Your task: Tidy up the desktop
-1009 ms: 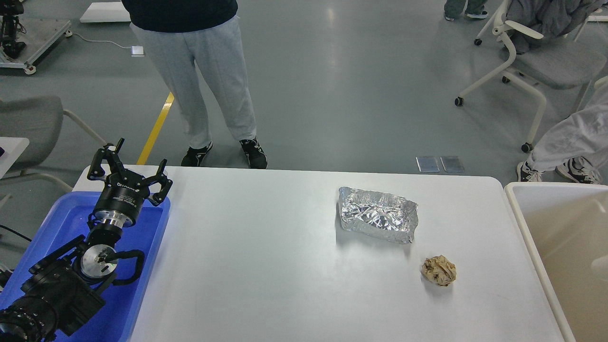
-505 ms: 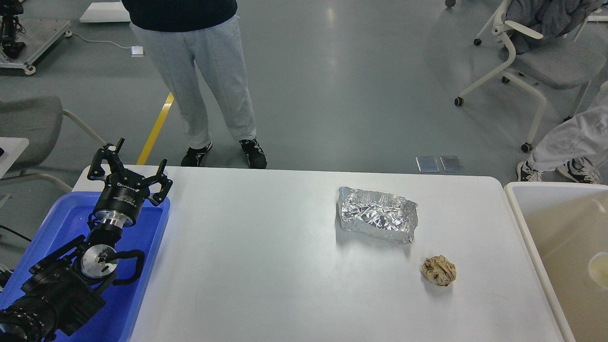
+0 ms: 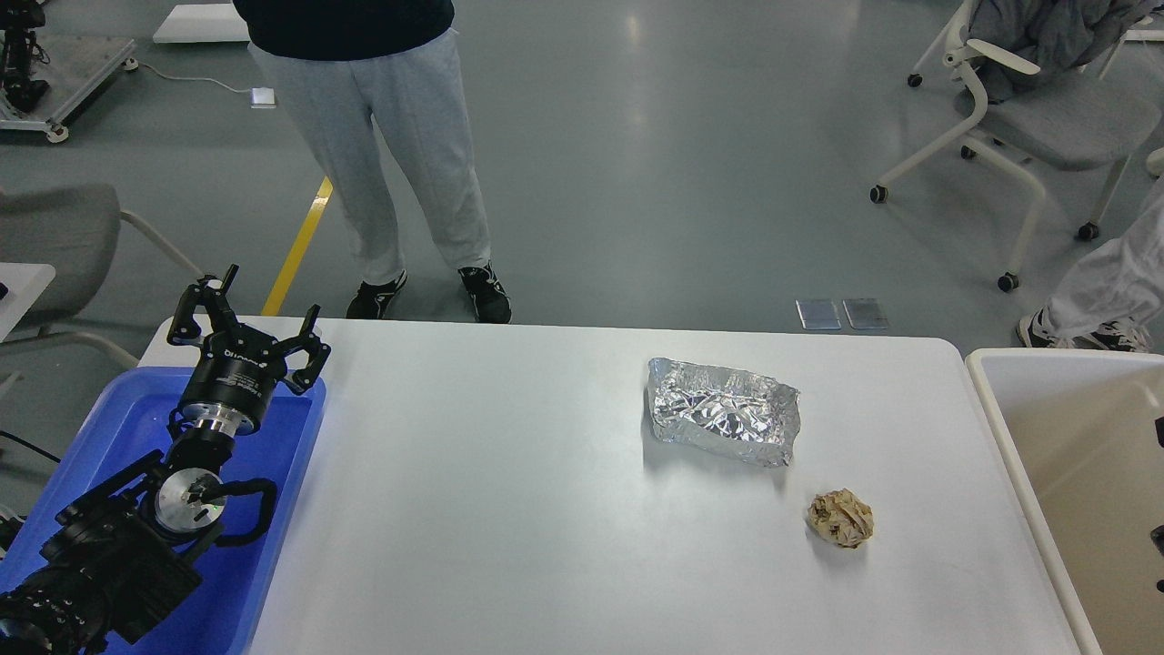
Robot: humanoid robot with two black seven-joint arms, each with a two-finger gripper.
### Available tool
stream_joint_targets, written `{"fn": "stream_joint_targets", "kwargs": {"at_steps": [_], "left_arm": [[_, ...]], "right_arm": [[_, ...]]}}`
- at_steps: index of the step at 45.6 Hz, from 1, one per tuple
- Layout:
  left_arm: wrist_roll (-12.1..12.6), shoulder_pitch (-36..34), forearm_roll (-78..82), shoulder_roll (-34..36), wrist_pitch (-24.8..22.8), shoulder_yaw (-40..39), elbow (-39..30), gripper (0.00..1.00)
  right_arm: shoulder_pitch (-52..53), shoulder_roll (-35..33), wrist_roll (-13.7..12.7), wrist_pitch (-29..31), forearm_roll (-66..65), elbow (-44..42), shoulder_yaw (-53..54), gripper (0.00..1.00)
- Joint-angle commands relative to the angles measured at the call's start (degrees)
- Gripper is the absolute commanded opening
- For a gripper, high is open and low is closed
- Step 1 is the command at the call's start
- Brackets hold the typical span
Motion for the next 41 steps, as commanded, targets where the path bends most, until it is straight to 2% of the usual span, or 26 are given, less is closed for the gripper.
{"fn": "stream_joint_targets", "kwargs": {"at_steps": [1,6,9,14,19,26,31,32,33,36,41], "left_arm": [[0.0,0.0,0.0,0.0,0.0,0.03,-0.04,1.0],[0.0,0.0,0.0,0.0,0.0,0.03,-0.04,1.0],[0.0,0.0,0.0,0.09,0.0,0.03,-0.04,1.0],[0.0,0.0,0.0,0.09,0.0,0.03,-0.04,1.0],[0.0,0.0,0.0,0.0,0.0,0.03,-0.04,1.0],[0.0,0.0,0.0,0.09,0.0,0.03,0.05,1.0],[0.0,0.0,0.0,0.0,0.0,0.03,-0.04,1.0],[0.0,0.0,0.0,0.0,0.0,0.03,-0.04,1.0],[0.0,0.0,0.0,0.0,0.0,0.03,0.05,1.0],[0.0,0.0,0.0,0.0,0.0,-0.06,-0.04,1.0],[0.0,0.0,0.0,0.0,-0.09,-0.06,-0.04,1.0]], "right_arm": [[1.84,2.08,-0.04,-0.63,1.73,0.39,0.24,0.99],[1.66,4.81,-0.04,-0.11,2.17,0.57,0.15,0.99],[1.92,4.9,-0.04,2.52,2.52,0.4,0.24,0.99],[2.01,4.11,-0.04,12.17,4.18,0.04,1.38,0.99],[3.68,1.13,0.05,22.47,10.51,0.48,7.87,0.99],[6.23,-2.48,0.22,29.33,13.51,3.02,17.01,0.99],[7.2,-7.83,0.31,31.27,14.21,15.21,27.9,1.0],[7.11,-9.24,0.31,31.1,14.12,19.34,30.19,1.0],[6.07,-12.56,0.31,30.57,14.12,29.3,34.74,1.0],[3.69,-15.74,0.31,29.26,14.03,39.65,39.51,1.0],[-0.09,-16.72,1.45,26.09,13.07,49.69,47.42,1.0]]}}
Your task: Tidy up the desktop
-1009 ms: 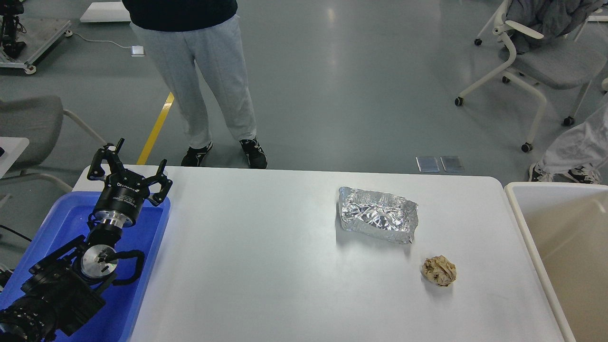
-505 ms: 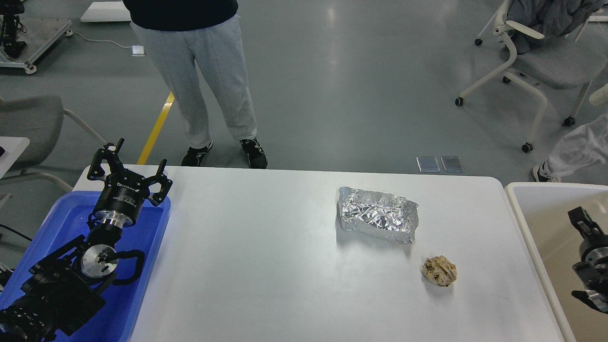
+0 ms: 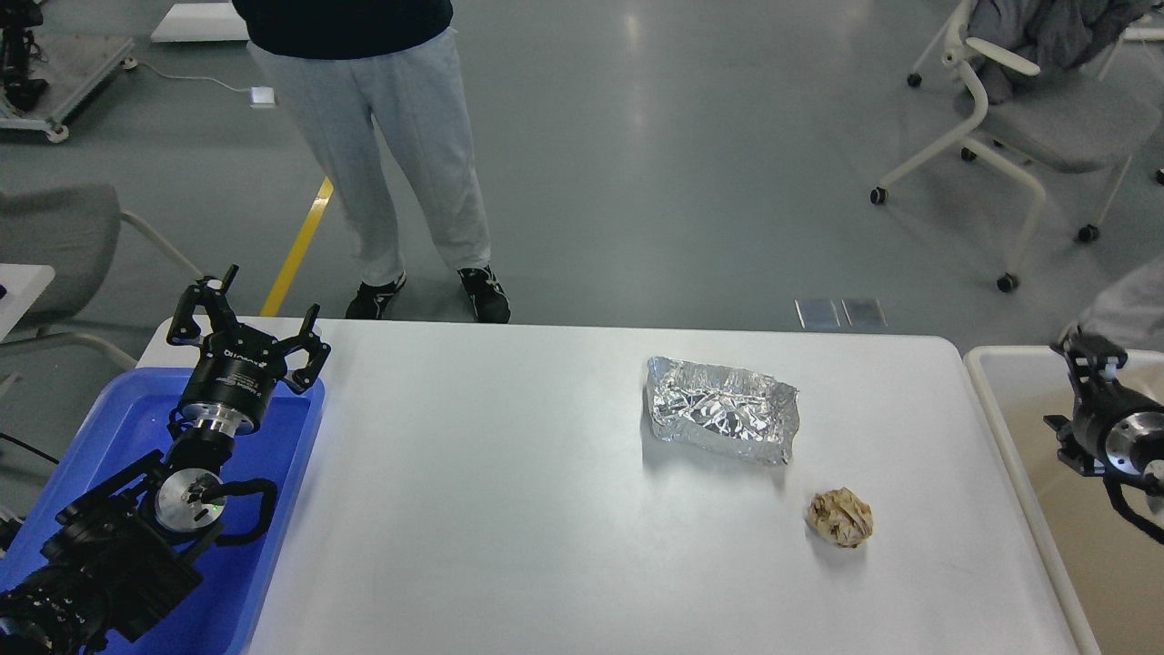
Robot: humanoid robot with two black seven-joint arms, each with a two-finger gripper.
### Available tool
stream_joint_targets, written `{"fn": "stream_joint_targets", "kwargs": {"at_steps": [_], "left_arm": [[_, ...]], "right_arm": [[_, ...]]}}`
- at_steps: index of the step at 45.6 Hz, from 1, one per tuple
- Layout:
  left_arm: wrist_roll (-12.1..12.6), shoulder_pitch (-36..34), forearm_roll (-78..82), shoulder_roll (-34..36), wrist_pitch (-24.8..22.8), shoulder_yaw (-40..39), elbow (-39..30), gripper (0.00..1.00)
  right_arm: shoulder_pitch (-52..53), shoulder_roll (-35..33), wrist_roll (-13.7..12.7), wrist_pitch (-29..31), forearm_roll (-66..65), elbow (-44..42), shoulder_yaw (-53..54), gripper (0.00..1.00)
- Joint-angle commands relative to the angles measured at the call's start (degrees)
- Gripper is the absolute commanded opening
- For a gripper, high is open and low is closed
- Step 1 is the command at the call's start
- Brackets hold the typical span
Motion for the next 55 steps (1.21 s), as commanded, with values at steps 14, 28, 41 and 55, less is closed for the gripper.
{"fn": "stream_joint_targets", "kwargs": {"at_steps": [14,28,41,55], "left_arm": [[0.0,0.02,0.01,-0.02,0.02,0.03,-0.04,1.0],[0.0,0.02,0.01,-0.02,-0.06,0.03,-0.04,1.0],[0.0,0.02,0.01,-0.02,0.02,-0.06,-0.04,1.0],[0.0,0.02,0.01,-0.02,-0.06,0.03,0.05,1.0]], "right_arm": [[-12.2,-2.01,10.76,-1.1,-4.76,32.44,29.23,1.0],[-18.79,9.25,20.34,-1.72,-8.19,32.0,33.36,1.0],[-16.95,12.24,20.78,-6.28,-10.3,26.56,33.45,1.0],[-16.86,13.03,21.66,-6.9,-10.56,25.94,32.58,1.0]]}}
